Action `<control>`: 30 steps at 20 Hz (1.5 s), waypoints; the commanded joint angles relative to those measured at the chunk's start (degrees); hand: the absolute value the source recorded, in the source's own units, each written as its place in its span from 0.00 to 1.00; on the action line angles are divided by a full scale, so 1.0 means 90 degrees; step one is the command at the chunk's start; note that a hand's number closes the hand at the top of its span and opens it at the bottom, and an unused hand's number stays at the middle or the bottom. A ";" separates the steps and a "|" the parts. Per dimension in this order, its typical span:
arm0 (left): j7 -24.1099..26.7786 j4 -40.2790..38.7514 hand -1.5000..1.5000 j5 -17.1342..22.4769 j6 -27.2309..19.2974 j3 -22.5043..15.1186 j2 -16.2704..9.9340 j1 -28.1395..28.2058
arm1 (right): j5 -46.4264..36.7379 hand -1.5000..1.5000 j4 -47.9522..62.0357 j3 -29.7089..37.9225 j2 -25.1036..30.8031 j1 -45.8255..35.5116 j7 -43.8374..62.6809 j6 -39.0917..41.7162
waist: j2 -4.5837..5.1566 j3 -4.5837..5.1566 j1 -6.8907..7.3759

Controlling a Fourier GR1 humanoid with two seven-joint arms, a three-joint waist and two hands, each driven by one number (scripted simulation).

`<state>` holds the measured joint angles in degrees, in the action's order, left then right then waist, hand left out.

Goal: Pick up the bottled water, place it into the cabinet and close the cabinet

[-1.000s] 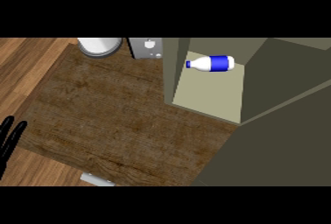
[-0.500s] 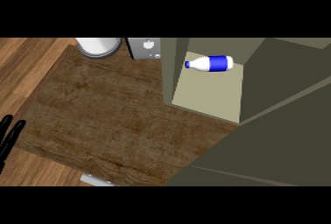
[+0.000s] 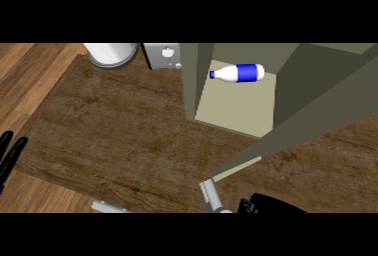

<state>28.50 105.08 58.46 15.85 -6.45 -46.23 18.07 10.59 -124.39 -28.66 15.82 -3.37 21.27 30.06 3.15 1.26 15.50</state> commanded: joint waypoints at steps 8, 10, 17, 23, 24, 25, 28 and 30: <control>0.0026 -0.0241 0.00 0.0078 0.0141 0.0078 0.0035 0.0064 | -0.0277 1.00 0.2464 0.0636 -0.1659 -0.2558 0.1217 -0.1293 | -0.0103 -0.0063 -0.0184; 0.0121 -0.0321 0.00 0.0104 0.0199 0.0116 0.0110 0.0130 | -0.0545 1.00 0.2942 0.0955 -0.1729 -0.3103 0.1199 -0.1687 | -0.0118 -0.0069 -0.0218; 0.0200 -0.0421 0.00 0.0092 0.0241 0.0161 0.0200 0.0170 | -0.0748 1.00 0.4740 0.1715 -0.1752 -0.4830 0.0919 -0.3084 | -0.0077 -0.0095 -0.0308; 0.0107 -0.0396 0.00 0.0233 0.0235 0.0233 0.0171 0.0180 | -0.0385 1.00 0.5798 0.2069 -0.1758 -0.5617 0.0607 -0.3978 | -0.0070 -0.0122 -0.0442; 0.0125 -0.0366 0.00 0.0157 0.0274 0.0199 0.0171 0.0162 | -0.0307 0.00 0.5909 0.2014 -0.1758 -0.5683 0.0638 -0.4162 | -0.0071 -0.0119 -0.0420; 0.0263 -0.0431 0.00 0.0058 0.0403 0.0200 0.0222 0.0329 | -0.0251 0.00 0.5943 0.2202 -0.1758 -0.5611 0.0472 -0.4239 | -0.0091 -0.0119 -0.0440; 0.0175 -0.0483 0.00 0.0191 0.0363 0.0269 0.0193 0.0209 | 0.0050 0.00 0.6176 0.1966 -0.1758 -0.5896 0.0553 -0.4730 | -0.0087 -0.0115 -0.0477; 0.0223 -0.0502 0.00 0.0130 0.0361 0.0300 0.0211 0.0195 | 0.0199 0.00 0.6327 0.1949 -0.1758 -0.5960 0.0361 -0.4850 | -0.0078 -0.0120 -0.0524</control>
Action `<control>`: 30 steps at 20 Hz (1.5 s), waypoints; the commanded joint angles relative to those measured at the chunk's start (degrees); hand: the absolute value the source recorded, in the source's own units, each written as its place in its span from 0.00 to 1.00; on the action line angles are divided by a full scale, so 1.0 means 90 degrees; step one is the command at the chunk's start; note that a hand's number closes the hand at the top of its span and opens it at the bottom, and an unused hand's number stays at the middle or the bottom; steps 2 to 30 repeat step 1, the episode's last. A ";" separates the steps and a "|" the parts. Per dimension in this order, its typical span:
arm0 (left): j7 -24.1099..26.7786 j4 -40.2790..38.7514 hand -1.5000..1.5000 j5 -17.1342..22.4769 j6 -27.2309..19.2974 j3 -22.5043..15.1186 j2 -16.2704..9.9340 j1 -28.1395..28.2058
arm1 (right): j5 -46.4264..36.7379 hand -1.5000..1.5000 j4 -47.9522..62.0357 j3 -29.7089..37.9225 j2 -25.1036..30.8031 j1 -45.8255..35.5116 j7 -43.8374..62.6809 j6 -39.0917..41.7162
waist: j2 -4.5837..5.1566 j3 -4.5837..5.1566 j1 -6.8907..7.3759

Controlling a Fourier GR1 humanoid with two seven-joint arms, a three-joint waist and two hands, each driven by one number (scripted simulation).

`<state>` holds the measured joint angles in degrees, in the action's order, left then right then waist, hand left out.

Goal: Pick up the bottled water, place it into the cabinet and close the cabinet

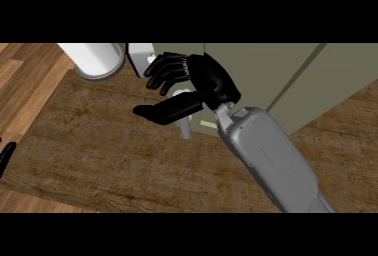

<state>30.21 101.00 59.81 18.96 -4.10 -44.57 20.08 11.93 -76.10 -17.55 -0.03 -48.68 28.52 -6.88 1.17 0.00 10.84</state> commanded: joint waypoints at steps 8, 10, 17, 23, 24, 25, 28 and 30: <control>0.0036 -0.0092 0.00 -0.0030 0.0038 0.0017 0.0046 0.0055 | 0.0043 0.00 0.1054 0.0746 0.0003 -0.1043 -0.0427 -0.0698 | 0.0145 0.0024 0.0000; 0.0036 -0.0092 0.00 -0.0030 0.0038 0.0017 0.0046 0.0055 | 0.0043 0.00 0.1054 0.0746 0.0003 -0.1043 -0.0427 -0.0698 | 0.0145 0.0024 0.0000; 0.0036 -0.0092 0.00 -0.0030 0.0038 0.0017 0.0046 0.0055 | 0.0043 0.00 0.1054 0.0746 0.0003 -0.1043 -0.0427 -0.0698 | 0.0145 0.0024 0.0000; 0.0036 -0.0092 0.00 -0.0030 0.0038 0.0017 0.0046 0.0055 | 0.0043 0.00 0.1054 0.0746 0.0003 -0.1043 -0.0427 -0.0698 | 0.0145 0.0024 0.0000; 0.0036 -0.0092 0.00 -0.0030 0.0038 0.0017 0.0046 0.0055 | 0.0043 0.00 0.1054 0.0746 0.0003 -0.1043 -0.0427 -0.0698 | 0.0145 0.0024 0.0000; 0.0036 -0.0092 0.00 -0.0030 0.0038 0.0017 0.0046 0.0055 | 0.0043 0.00 0.1054 0.0746 0.0003 -0.1043 -0.0427 -0.0698 | 0.0145 0.0024 0.0000; 0.0036 -0.0092 0.00 -0.0030 0.0038 0.0017 0.0046 0.0055 | 0.0043 0.00 0.1054 0.0746 0.0003 -0.1043 -0.0427 -0.0698 | 0.0145 0.0024 0.0000; 0.0036 -0.0092 0.00 -0.0030 0.0038 0.0017 0.0046 0.0055 | 0.0043 0.00 0.1054 0.0746 0.0003 -0.1043 -0.0427 -0.0698 | 0.0145 0.0024 0.0000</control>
